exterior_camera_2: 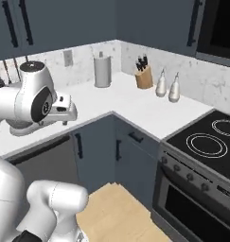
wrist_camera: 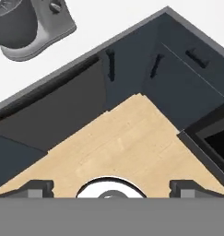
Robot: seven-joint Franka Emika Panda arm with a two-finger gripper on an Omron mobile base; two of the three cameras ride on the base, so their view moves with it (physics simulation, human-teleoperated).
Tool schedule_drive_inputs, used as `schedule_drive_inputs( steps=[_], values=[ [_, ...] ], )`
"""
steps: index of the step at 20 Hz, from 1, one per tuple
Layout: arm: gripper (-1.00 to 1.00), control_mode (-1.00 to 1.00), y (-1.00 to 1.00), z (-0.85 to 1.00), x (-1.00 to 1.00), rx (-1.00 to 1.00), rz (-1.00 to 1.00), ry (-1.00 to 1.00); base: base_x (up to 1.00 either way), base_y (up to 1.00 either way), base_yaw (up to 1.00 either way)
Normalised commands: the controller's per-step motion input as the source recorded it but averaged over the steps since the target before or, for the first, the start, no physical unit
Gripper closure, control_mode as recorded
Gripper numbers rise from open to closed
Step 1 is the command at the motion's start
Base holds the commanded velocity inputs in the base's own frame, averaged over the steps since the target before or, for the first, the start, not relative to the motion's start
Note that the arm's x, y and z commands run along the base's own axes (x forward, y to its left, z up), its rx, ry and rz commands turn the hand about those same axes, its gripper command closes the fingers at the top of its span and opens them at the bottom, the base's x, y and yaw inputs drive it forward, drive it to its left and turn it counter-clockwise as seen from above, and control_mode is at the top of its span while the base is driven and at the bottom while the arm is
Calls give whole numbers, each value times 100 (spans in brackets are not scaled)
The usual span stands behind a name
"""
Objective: Navigate to the toaster.
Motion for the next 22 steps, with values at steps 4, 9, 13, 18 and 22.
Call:
schedule_drive_inputs(
  steps=[4, 9, 13, 18, 22],
  values=[
    [-100, 100, 0, 0, 0, 0, 0, 0, 0, 0, -100],
    [-100, 100, 0, 0, 0, 0, 0, 0, 0, 0, -100],
    [-100, 100, 0, 0, 0, 0, 0, 0, 0, 0, -99],
    [-100, 100, 0, 0, 0, 0, 0, 0, 1, 0, -82],
    [-100, 100, 0, 0, 0, 0, 0, 0, 3, 0, -18]
  ],
)
